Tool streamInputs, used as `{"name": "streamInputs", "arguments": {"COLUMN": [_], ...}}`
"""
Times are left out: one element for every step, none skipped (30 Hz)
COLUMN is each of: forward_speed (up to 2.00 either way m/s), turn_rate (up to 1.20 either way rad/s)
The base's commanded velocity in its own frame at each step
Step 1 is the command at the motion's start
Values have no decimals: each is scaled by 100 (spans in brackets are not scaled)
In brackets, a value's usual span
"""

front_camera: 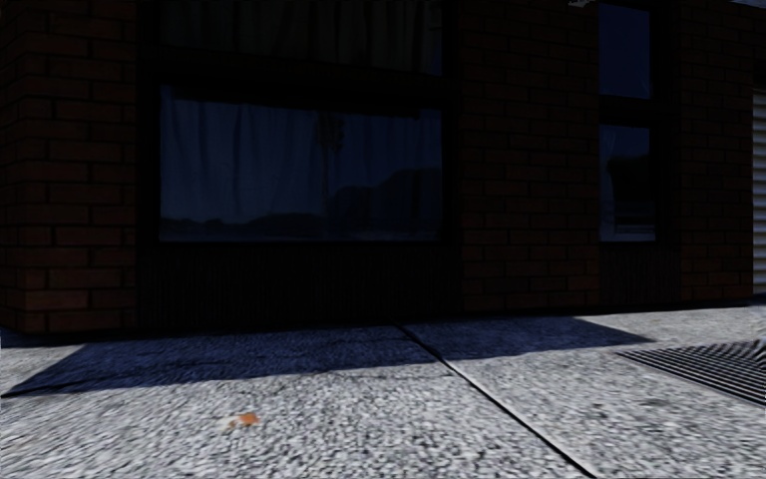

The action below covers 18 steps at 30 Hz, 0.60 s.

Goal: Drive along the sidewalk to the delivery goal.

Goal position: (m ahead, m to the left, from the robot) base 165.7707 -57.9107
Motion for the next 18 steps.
{"name": "streamInputs", "arguments": {"forward_speed": [188,187,184,179,179,174,166,164,164,164,163,163,163,163,163,200,200,200], "turn_rate": [-60,-60,-60,-61,-61,-62,-66,-68,-68,-68,-68,-68,-68,-68,-68,-68,-68,-68]}}
